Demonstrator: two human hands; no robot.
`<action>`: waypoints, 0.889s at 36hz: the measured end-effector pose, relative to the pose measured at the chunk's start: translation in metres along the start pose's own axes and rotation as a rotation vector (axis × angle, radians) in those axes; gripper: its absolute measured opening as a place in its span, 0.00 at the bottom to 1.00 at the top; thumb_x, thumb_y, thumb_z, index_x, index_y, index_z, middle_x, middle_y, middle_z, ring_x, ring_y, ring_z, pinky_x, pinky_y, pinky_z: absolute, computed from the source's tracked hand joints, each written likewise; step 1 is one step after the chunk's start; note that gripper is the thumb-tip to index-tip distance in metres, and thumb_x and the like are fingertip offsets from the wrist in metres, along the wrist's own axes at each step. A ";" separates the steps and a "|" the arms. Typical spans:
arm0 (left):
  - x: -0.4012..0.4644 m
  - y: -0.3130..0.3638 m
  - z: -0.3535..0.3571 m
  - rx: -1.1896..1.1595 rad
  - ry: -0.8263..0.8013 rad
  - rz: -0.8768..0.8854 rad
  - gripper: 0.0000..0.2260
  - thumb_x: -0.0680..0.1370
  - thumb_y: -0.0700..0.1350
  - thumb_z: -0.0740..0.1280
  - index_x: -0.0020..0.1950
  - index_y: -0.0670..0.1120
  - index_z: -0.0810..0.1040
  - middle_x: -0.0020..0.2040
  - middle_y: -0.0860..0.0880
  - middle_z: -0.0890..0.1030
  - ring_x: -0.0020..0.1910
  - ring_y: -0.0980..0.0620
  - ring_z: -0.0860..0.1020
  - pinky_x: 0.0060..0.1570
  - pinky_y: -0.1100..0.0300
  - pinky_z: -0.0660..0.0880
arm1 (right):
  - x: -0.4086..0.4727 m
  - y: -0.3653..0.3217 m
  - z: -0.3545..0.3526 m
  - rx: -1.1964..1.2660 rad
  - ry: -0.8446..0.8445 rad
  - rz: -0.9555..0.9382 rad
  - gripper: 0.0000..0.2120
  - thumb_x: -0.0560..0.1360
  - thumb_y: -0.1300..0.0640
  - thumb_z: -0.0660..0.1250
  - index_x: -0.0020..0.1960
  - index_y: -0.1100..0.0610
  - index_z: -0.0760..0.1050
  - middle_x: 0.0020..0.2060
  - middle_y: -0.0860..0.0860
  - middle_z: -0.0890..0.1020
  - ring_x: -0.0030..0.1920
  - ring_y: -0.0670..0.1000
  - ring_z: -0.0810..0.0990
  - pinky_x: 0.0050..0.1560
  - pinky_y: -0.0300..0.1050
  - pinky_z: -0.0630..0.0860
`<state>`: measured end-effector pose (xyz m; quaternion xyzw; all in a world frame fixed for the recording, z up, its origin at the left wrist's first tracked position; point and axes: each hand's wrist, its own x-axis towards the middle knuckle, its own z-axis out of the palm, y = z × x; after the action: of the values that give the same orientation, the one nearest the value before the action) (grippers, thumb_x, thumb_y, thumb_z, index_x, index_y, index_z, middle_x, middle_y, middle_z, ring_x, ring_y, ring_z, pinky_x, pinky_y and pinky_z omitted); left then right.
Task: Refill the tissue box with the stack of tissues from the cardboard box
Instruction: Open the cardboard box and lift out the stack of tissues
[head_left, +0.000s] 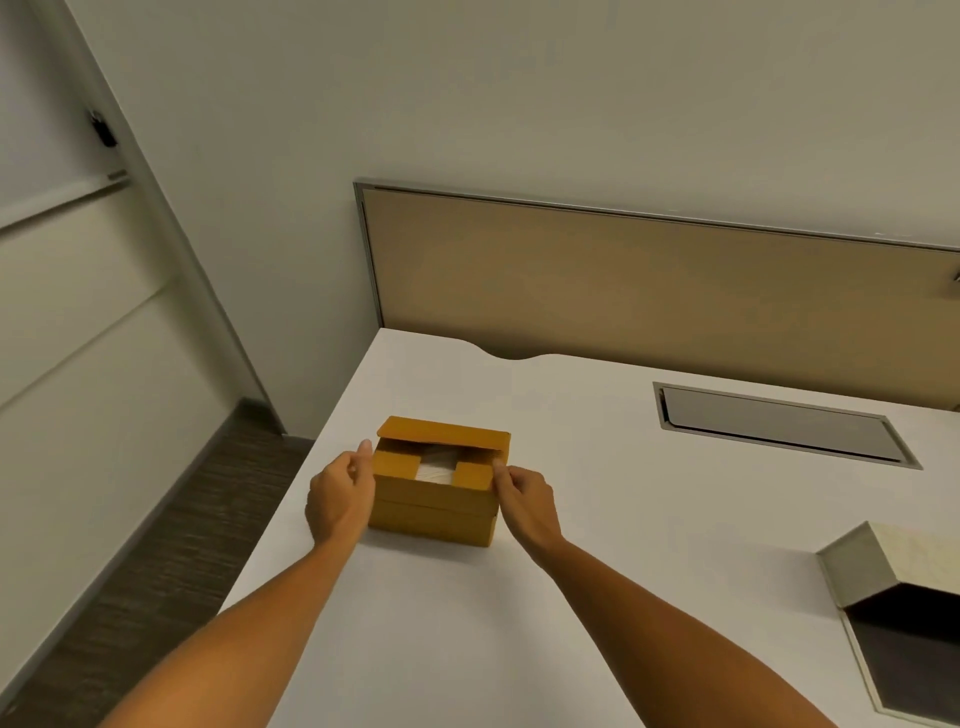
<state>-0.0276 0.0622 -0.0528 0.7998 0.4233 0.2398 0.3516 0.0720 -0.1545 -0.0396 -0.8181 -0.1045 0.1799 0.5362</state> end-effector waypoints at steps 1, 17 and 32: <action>0.001 -0.005 -0.003 0.004 -0.017 0.034 0.27 0.79 0.66 0.53 0.39 0.47 0.79 0.31 0.51 0.79 0.32 0.52 0.78 0.29 0.61 0.71 | -0.001 0.001 0.000 -0.022 -0.018 -0.003 0.23 0.83 0.43 0.59 0.32 0.53 0.71 0.29 0.50 0.74 0.32 0.48 0.71 0.37 0.45 0.66; 0.019 -0.012 0.007 0.400 -0.610 0.117 0.30 0.73 0.57 0.72 0.71 0.50 0.67 0.63 0.47 0.73 0.59 0.47 0.75 0.58 0.52 0.74 | 0.000 -0.007 0.019 -0.915 -0.351 -0.225 0.16 0.79 0.50 0.67 0.65 0.52 0.74 0.60 0.53 0.79 0.56 0.56 0.80 0.52 0.51 0.80; 0.024 0.009 0.043 0.588 -0.467 0.244 0.45 0.69 0.61 0.73 0.77 0.48 0.53 0.76 0.43 0.61 0.71 0.40 0.66 0.65 0.46 0.72 | 0.018 -0.024 0.045 -1.310 -0.554 -0.248 0.24 0.81 0.51 0.64 0.76 0.44 0.64 0.82 0.56 0.38 0.57 0.62 0.82 0.55 0.55 0.82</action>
<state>0.0193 0.0634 -0.0715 0.9438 0.2844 -0.0402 0.1634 0.0709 -0.1002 -0.0371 -0.8781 -0.4151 0.2187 -0.0941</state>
